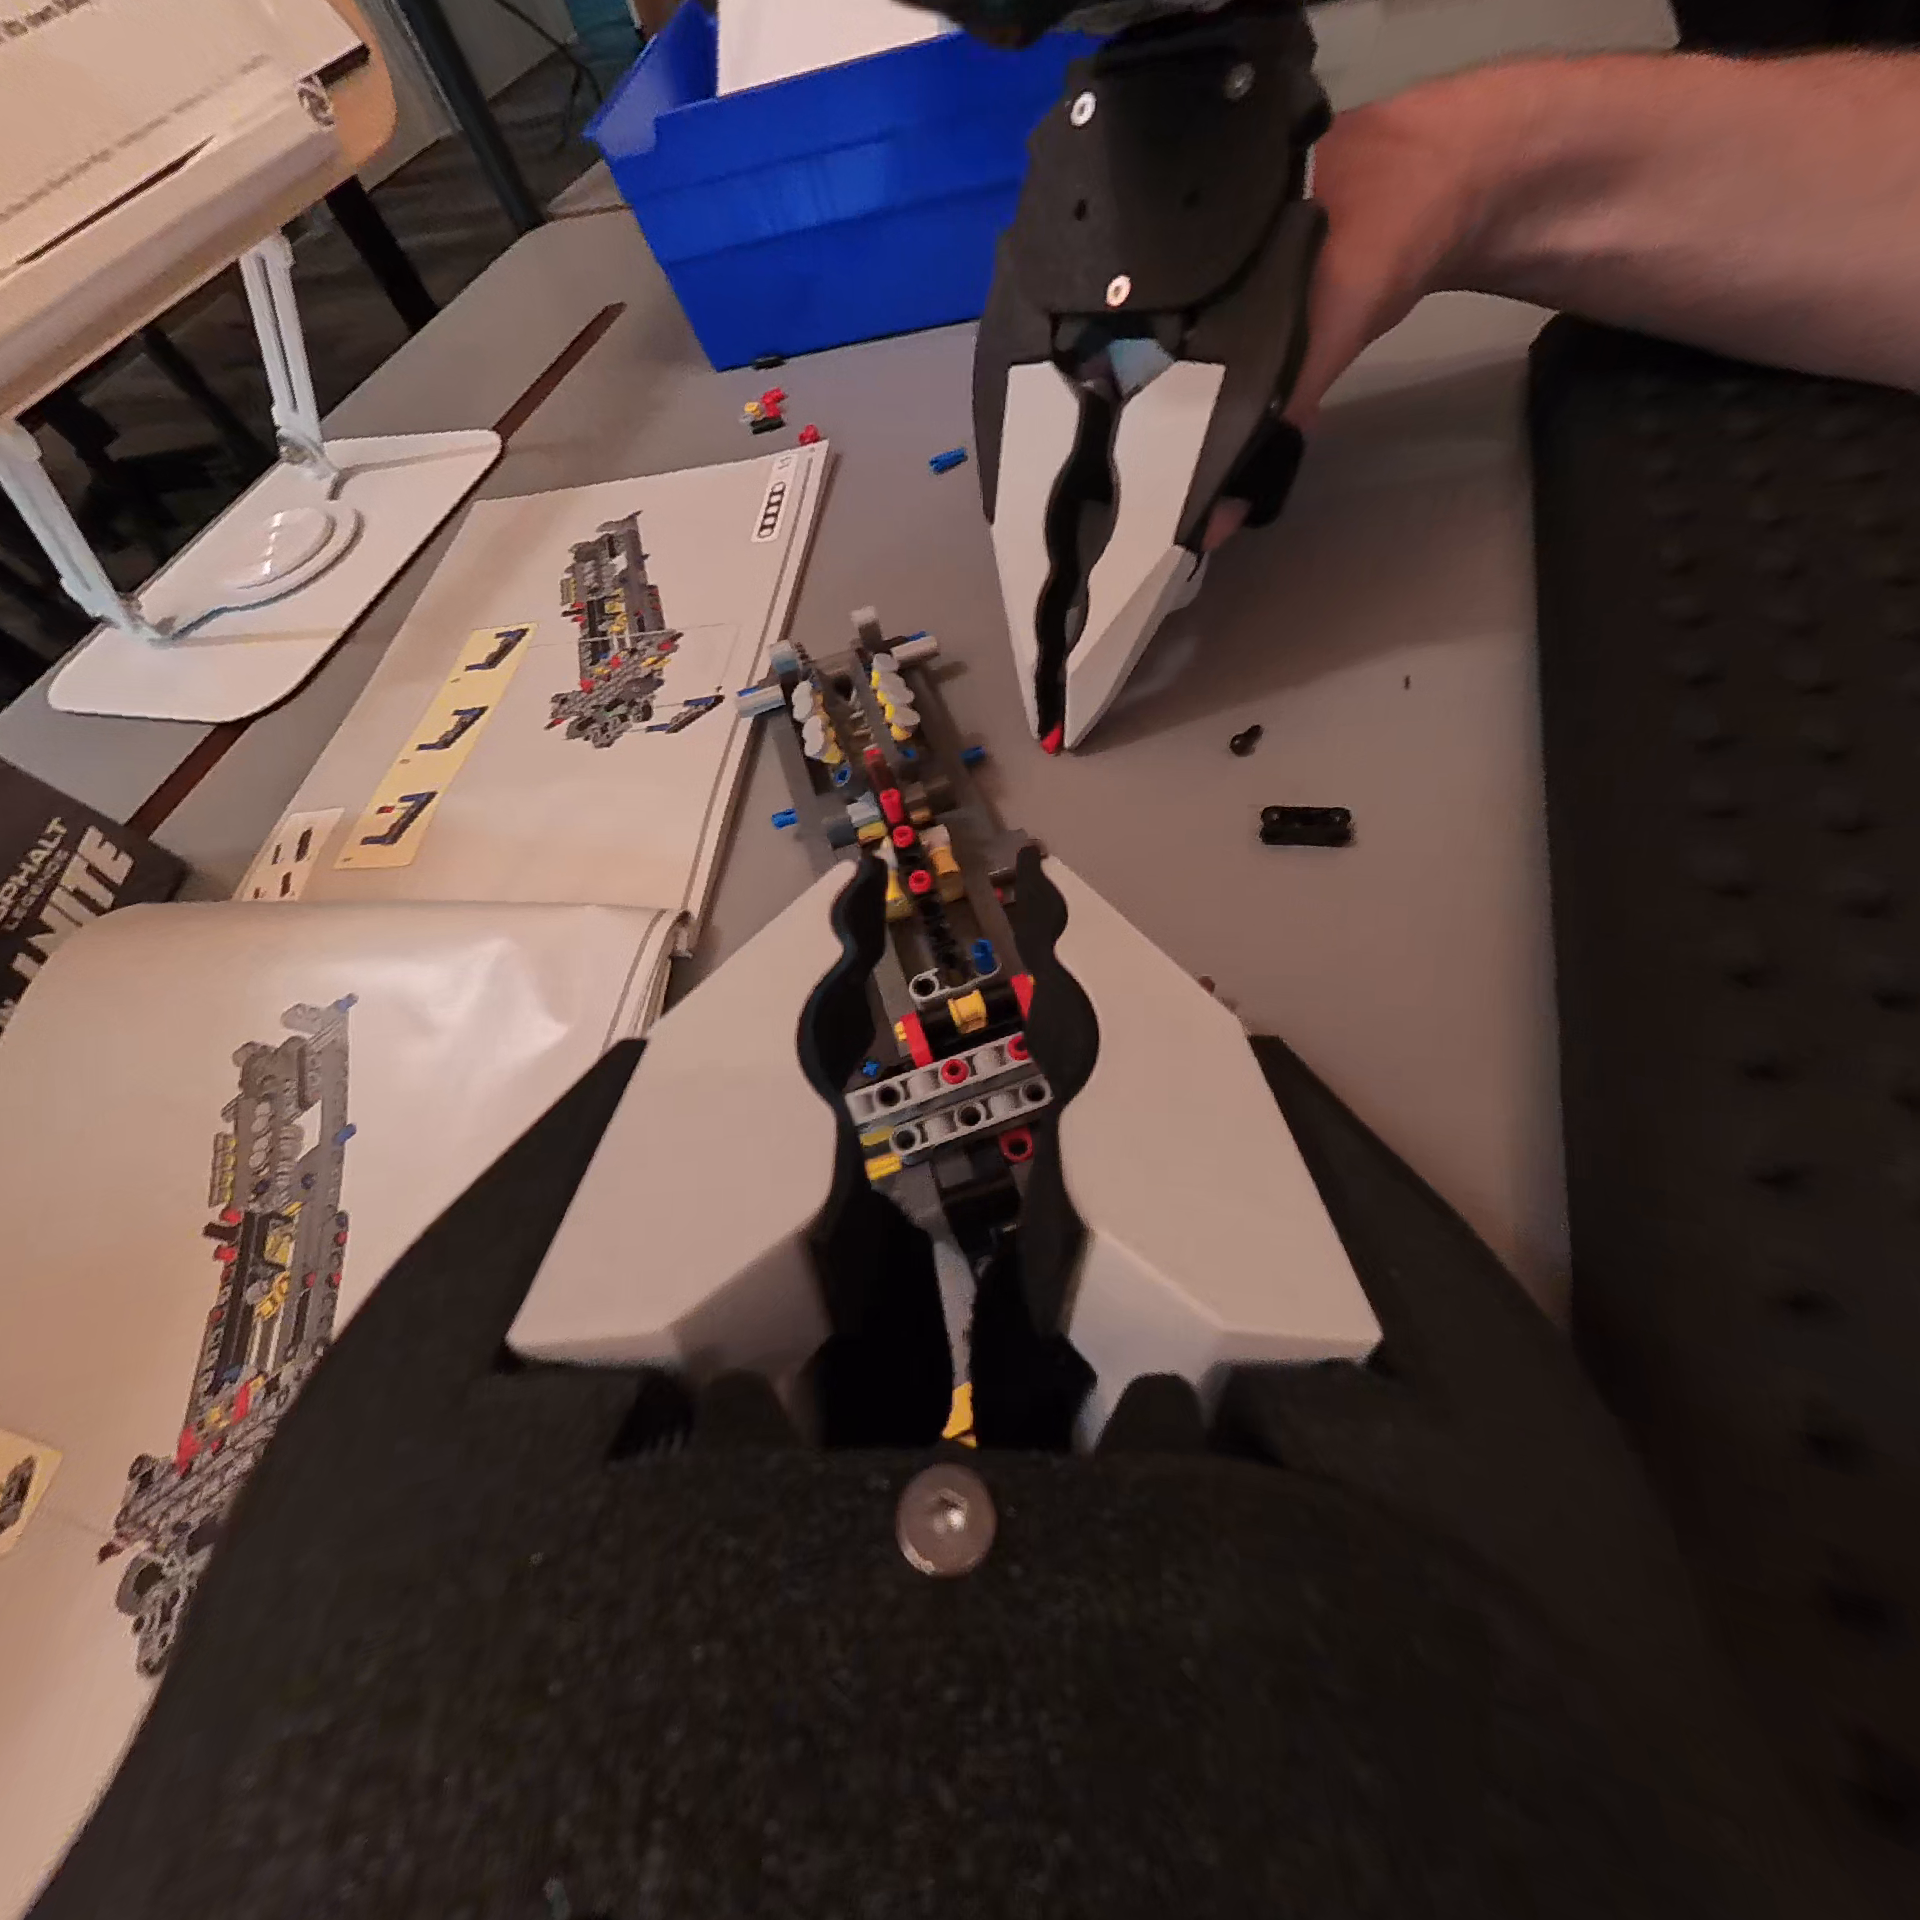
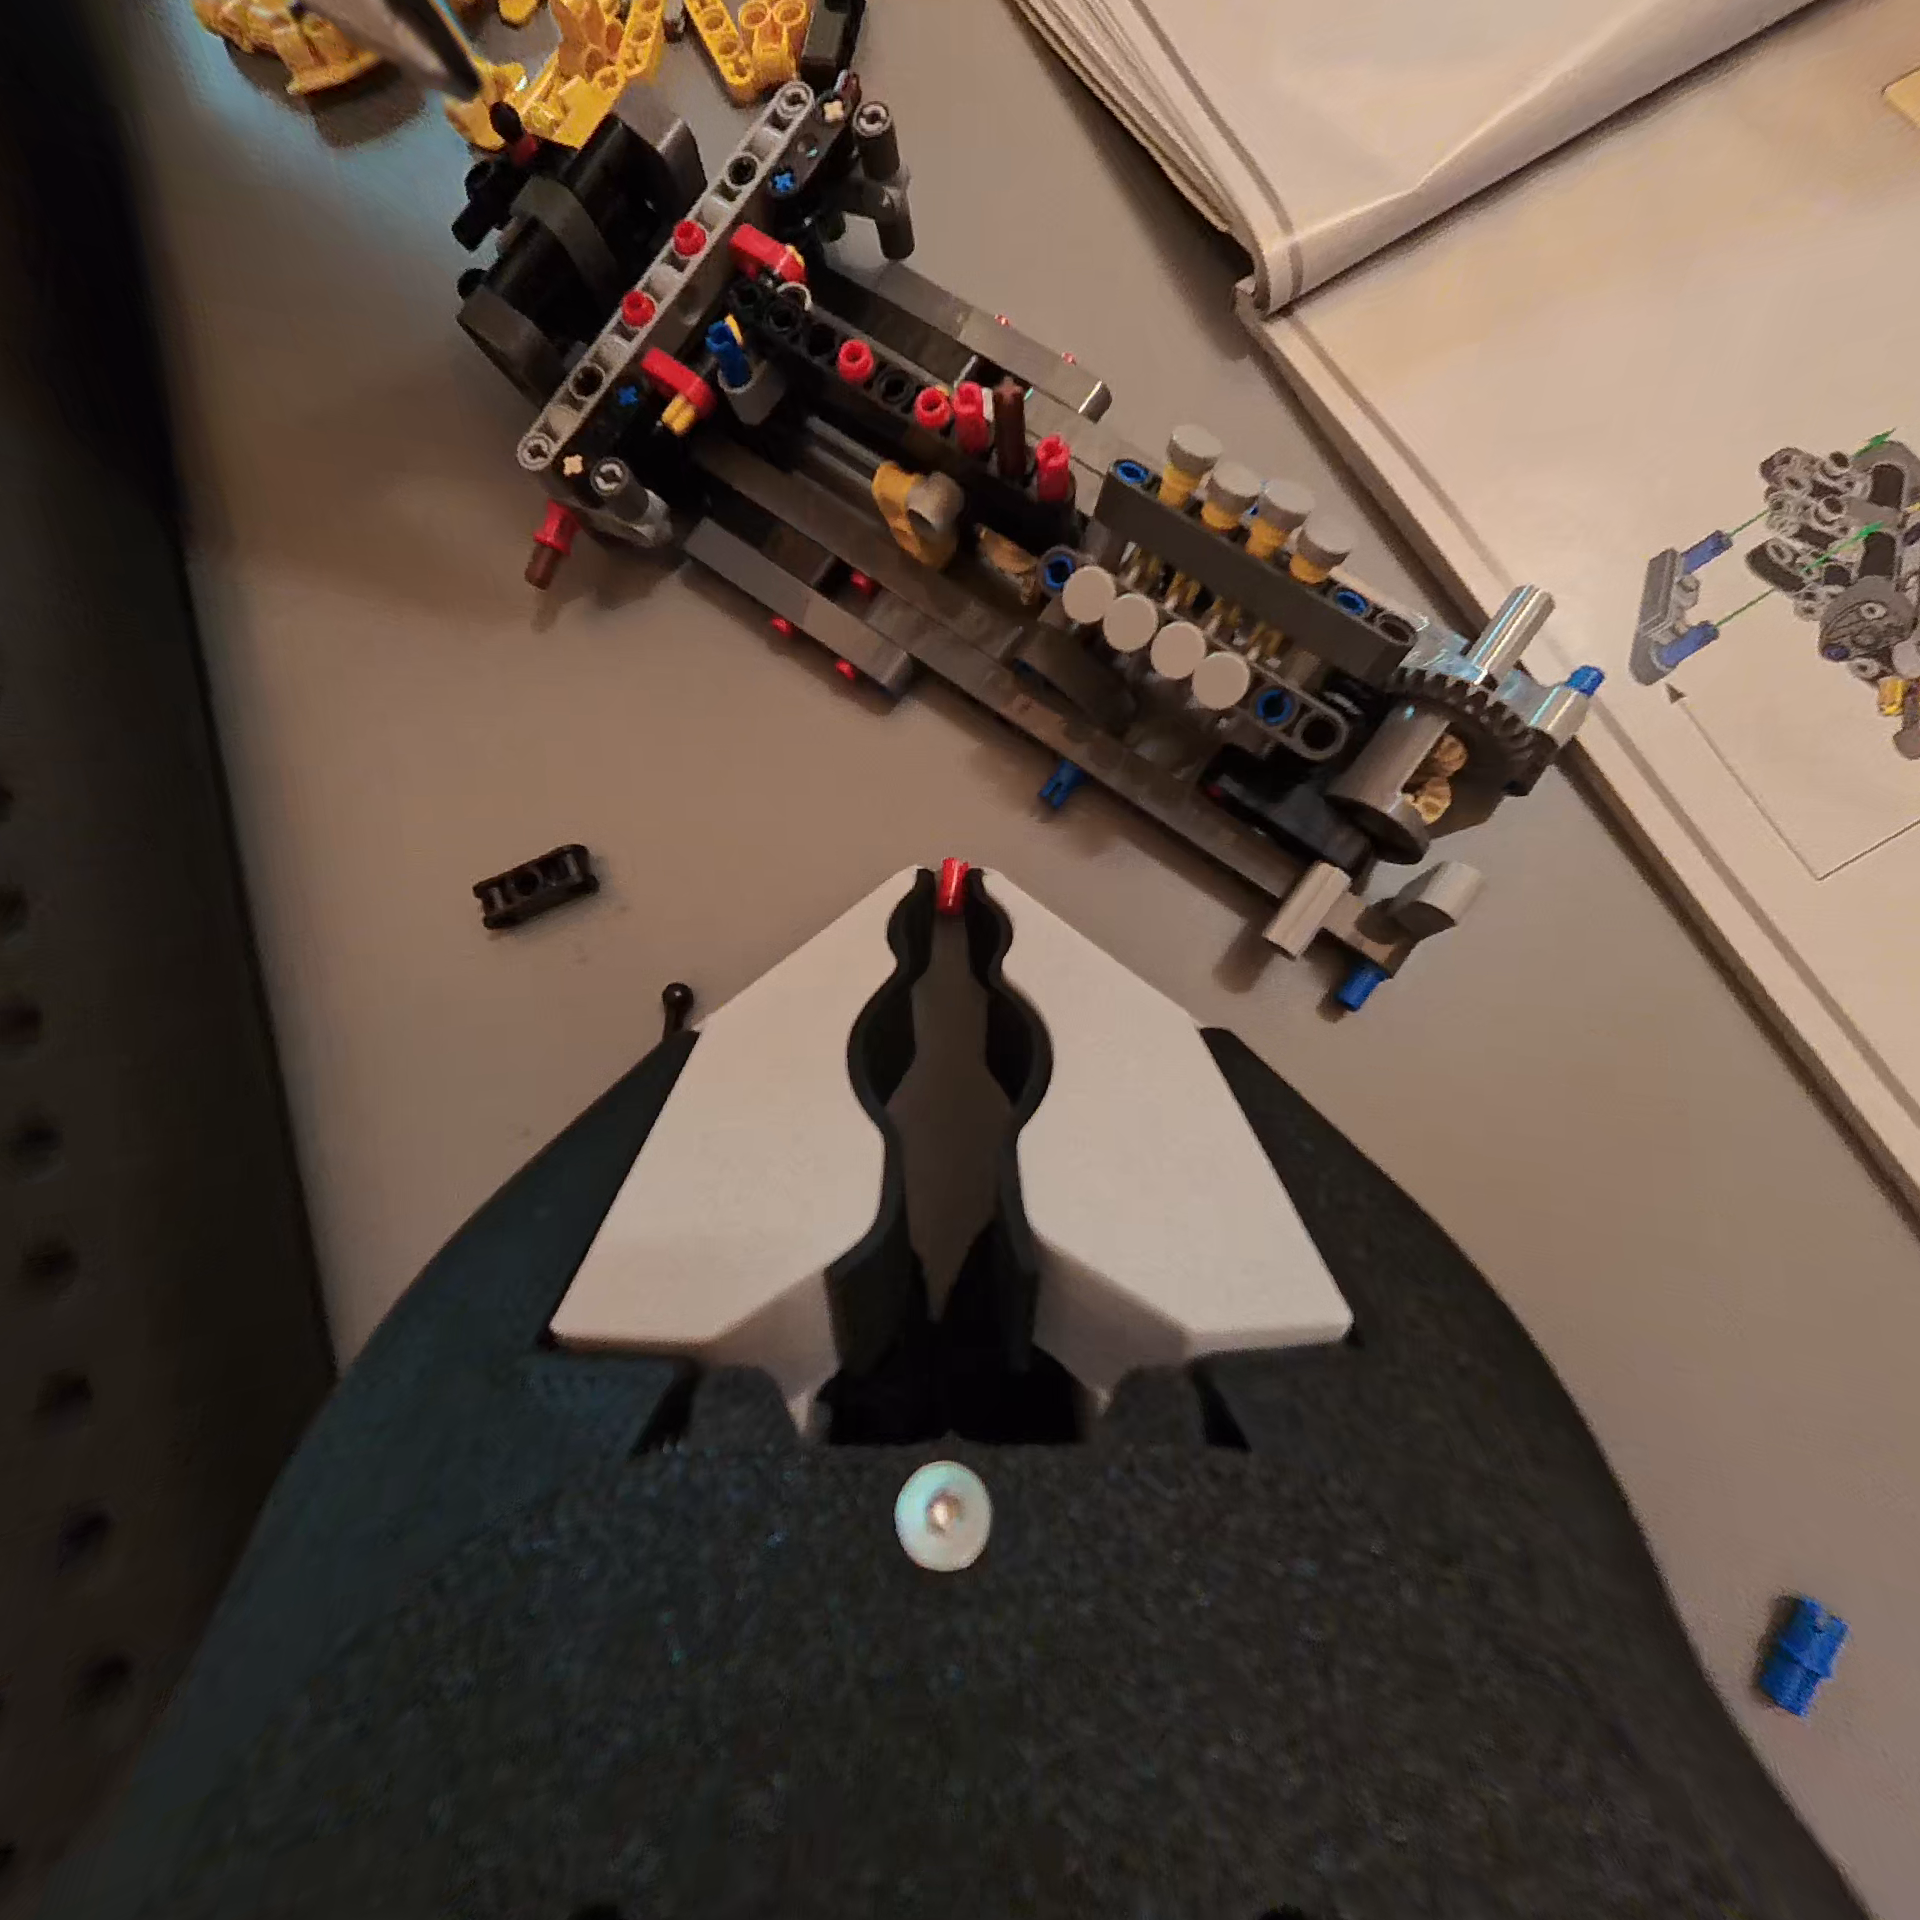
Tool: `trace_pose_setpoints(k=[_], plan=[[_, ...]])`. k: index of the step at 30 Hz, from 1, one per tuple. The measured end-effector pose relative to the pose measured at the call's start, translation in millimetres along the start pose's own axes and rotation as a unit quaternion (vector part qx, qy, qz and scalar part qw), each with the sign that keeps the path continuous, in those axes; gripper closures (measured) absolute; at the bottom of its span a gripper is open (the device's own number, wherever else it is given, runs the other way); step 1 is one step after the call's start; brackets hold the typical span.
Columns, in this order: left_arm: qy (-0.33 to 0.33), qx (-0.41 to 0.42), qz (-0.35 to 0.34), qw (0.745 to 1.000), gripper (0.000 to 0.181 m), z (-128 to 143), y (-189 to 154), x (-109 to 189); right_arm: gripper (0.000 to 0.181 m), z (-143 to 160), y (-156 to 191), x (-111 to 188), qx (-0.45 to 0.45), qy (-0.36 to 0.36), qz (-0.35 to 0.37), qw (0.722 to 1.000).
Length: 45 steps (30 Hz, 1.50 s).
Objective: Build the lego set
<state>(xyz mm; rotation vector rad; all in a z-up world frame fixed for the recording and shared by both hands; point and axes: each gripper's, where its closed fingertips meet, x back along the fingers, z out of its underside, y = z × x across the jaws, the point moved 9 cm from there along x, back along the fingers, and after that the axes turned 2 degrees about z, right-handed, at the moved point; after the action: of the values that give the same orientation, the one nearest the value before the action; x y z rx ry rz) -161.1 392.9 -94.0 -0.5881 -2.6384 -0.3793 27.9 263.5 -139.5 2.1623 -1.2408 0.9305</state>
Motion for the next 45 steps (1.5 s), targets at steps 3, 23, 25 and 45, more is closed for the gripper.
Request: trace_pose_setpoints(k=[3,23,25,45], plan=[[0.005,0.008,-0.010,1.000,0.159,2.0,3.7,-0.1,0.175,1.0,-0.1,0.5,-0.008,-0.005,-0.003,1.000],[-0.004,0.067,0.016,0.998,0.157,-2.6,3.5,-2.4,0.163,5.7,11.1,8.3,0.003,-0.015,0.037,0.999],[-0.005,0.067,0.014,0.998,0.157,-3.6,3.0,-2.9,0.163,4.3,11.6,3.9,0.005,-0.010,0.038,0.999],[0.004,-0.376,-0.161,0.912,0.169,-22.7,-69.1,-31.7,0.177,-42.2,40.9,26.3,-0.063,-0.196,-0.202,0.958]])
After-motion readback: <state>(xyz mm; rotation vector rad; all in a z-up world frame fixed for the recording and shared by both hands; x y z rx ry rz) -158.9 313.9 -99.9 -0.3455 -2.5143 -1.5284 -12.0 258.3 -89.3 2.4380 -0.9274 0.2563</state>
